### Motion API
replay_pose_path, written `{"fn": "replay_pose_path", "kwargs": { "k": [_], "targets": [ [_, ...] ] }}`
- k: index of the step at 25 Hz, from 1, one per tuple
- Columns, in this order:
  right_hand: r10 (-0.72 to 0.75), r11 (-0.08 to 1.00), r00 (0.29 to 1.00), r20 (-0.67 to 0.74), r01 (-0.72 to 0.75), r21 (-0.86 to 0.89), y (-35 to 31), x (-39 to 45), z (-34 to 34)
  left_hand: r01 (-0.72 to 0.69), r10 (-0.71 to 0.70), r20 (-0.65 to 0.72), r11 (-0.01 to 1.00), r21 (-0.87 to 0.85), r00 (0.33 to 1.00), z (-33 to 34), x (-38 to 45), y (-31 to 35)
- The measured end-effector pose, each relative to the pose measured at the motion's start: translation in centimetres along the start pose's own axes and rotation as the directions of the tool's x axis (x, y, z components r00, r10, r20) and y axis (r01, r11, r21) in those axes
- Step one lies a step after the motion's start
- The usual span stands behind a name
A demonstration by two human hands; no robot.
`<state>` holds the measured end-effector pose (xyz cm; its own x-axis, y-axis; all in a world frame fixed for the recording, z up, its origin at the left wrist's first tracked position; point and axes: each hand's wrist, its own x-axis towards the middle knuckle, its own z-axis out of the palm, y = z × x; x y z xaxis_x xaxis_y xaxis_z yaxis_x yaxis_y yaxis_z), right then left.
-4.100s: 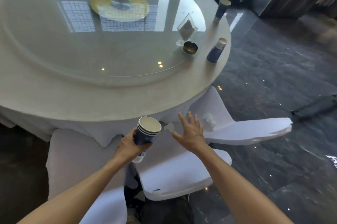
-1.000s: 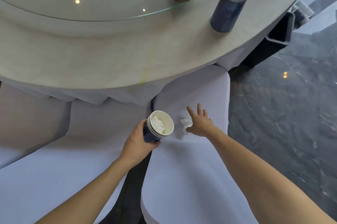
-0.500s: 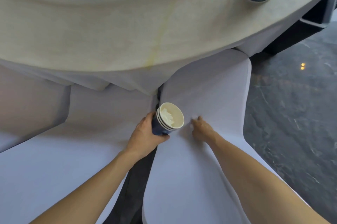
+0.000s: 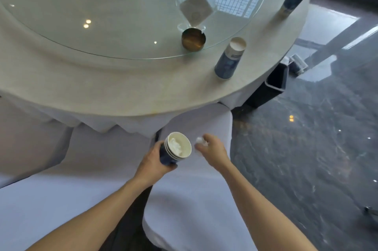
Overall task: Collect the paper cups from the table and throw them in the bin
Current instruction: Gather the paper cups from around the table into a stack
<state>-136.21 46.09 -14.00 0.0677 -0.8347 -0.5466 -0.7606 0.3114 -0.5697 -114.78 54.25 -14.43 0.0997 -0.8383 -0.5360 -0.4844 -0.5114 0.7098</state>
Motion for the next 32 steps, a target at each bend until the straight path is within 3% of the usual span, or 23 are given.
{"fn": "replay_pose_path", "kwargs": {
  "k": [3, 6, 9, 11, 15, 19, 21, 25, 28, 32],
  "targets": [
    [-0.087, 0.991, 0.959, -0.270, 0.111, 0.073, -4.9, -3.3, -3.5, -0.057, 0.057, -0.058, 0.998, -0.001, 0.997, -0.5, -0.3, 2.5],
    [-0.152, 0.951, 0.940, -0.304, 0.223, 0.215, -7.3, -6.1, -5.8, -0.167, 0.166, -0.094, 0.986, -0.001, 0.982, -0.5, -0.5, 4.8],
    [-0.235, 0.943, 0.929, -0.285, 0.289, 0.164, -7.2, -7.7, -7.7, -0.231, 0.227, -0.126, 0.973, -0.022, 0.966, 0.2, -1.3, 7.1],
    [-0.299, 0.949, 0.924, -0.236, 0.313, 0.024, -6.1, -8.0, -8.7, -0.238, 0.231, -0.154, 0.971, -0.028, 0.961, 1.3, -1.8, 8.0],
    [-0.372, 0.897, 0.924, 0.089, 0.382, -0.224, -2.0, -8.9, -11.3, -0.236, 0.228, -0.173, 0.971, -0.029, 0.958, 5.3, -3.8, 9.9],
    [-0.594, 0.738, 0.803, 0.038, 0.563, -0.371, 3.0, -11.5, -16.9, -0.232, 0.216, -0.248, 0.972, -0.037, 0.944, 11.6, -6.8, 13.6],
    [-0.683, 0.654, 0.724, 0.096, 0.665, -0.361, 5.4, -13.3, -20.1, -0.249, 0.235, -0.275, 0.968, -0.018, 0.932, 15.1, -8.4, 16.1],
    [-0.557, 0.624, 0.738, 0.380, 0.674, -0.395, 9.7, -15.3, -26.0, -0.298, 0.280, -0.324, 0.954, -0.007, 0.904, 20.8, -11.1, 22.4],
    [-0.448, 0.707, 0.787, 0.423, 0.602, -0.372, 11.2, -15.8, -29.8, -0.349, 0.341, -0.319, 0.937, 0.035, 0.884, 23.5, -11.2, 25.0],
    [-0.329, 0.801, 0.801, 0.500, 0.517, -0.301, 11.0, -14.9, -31.5, -0.363, 0.390, -0.308, 0.921, 0.144, 0.868, 24.5, -10.8, 26.5]
  ]
}}
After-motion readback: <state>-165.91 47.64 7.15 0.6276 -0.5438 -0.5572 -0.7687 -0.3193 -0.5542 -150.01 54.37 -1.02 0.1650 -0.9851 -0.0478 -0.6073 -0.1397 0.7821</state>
